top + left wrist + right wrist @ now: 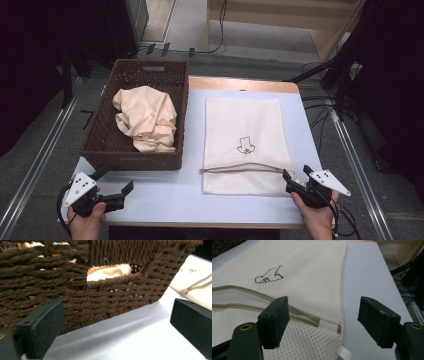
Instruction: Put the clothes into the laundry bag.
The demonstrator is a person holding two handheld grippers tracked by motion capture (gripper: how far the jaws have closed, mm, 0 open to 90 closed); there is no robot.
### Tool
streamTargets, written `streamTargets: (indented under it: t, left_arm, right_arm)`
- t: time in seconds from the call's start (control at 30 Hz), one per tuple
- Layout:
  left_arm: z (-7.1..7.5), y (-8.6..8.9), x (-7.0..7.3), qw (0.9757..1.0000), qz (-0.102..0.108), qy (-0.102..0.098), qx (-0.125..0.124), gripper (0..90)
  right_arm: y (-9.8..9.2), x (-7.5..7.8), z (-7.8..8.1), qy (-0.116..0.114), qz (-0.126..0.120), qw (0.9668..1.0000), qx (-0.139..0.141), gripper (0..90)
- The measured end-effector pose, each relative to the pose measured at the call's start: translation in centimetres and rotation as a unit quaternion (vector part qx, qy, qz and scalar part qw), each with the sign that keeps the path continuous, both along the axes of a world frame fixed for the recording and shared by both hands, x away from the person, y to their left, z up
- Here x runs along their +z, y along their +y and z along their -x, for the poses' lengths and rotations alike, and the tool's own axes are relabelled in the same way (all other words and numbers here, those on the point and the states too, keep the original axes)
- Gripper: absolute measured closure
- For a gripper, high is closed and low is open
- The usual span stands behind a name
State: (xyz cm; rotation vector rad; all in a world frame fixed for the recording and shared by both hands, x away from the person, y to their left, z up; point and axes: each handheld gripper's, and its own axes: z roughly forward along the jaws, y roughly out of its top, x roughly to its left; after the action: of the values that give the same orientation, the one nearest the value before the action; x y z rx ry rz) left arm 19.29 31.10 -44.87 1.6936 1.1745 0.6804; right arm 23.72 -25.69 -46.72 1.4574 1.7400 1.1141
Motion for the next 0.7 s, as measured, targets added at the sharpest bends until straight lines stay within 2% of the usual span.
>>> streamTargets:
  t: [0.03, 0.1, 0.13, 0.17, 0.2, 0.23, 0.3, 0.33, 0.4, 0.43, 0.47, 0.63, 0.7]
  left_arm:
    - [0.0, -0.3, -0.2, 0.9999, -0.003, 0.003, 0.011, 13.2]
    - [-0.1, -0.7, -0.4, 0.9997, -0.013, 0.016, 0.017, 16.1]
    - [-0.1, -1.0, -0.5, 0.9991, -0.022, 0.024, 0.028, 21.9]
    - [-0.1, -1.0, -0.5, 0.9991, -0.022, 0.024, 0.028, 29.6]
    - [-0.2, -1.4, -0.8, 0.9981, -0.030, 0.041, 0.035, 33.8]
    - [-0.2, -1.4, -0.8, 0.9981, -0.030, 0.041, 0.035, 38.0]
    - [-0.2, -2.0, -0.7, 0.9986, -0.029, 0.040, 0.020, 49.8]
    - [-0.2, -2.0, -0.7, 0.9986, -0.029, 0.040, 0.020, 62.7]
    - [-0.4, -2.7, -0.4, 0.9991, -0.015, 0.039, 0.000, 73.7]
    - [-0.4, -2.7, -0.4, 0.9991, -0.015, 0.039, 0.000, 76.8]
    - [-0.4, -3.2, -0.4, 0.9990, -0.005, 0.038, -0.023, 79.3]
    - [-0.5, -5.0, -0.2, 0.9969, 0.009, 0.040, -0.066, 84.7]
    - [-0.6, -5.5, -0.2, 0.9963, 0.010, 0.040, -0.075, 85.4]
  right_arm:
    - [0.2, 0.2, 0.0, 0.000, -0.005, 1.0000, -0.006, 28.0]
    - [0.1, 0.7, 0.0, -0.006, -0.024, 0.9997, -0.005, 32.3]
    - [0.1, 0.9, 0.0, -0.011, -0.029, 0.9995, -0.006, 35.1]
    - [0.2, 1.1, 0.1, -0.017, -0.029, 0.9994, -0.007, 37.6]
    - [0.3, 1.2, 0.2, -0.021, -0.029, 0.9994, -0.004, 40.2]
    - [0.5, 1.2, 0.2, -0.022, -0.036, 0.9991, 0.006, 42.8]
    - [0.8, 1.1, 0.1, -0.016, -0.043, 0.9984, 0.033, 44.5]
    - [1.0, 1.1, 0.1, -0.009, -0.041, 0.9983, 0.039, 45.1]
    - [1.5, 1.0, 0.1, 0.000, -0.042, 0.9978, 0.051, 46.9]
    - [1.8, 1.0, 0.1, 0.003, -0.039, 0.9975, 0.059, 47.5]
    - [2.1, 1.1, 0.1, 0.007, -0.038, 0.9970, 0.067, 48.1]
    - [3.3, 1.6, -0.6, 0.004, -0.011, 0.9954, 0.096, 48.0]
    - [3.6, 1.8, -1.2, 0.006, -0.016, 0.9942, 0.106, 46.1]
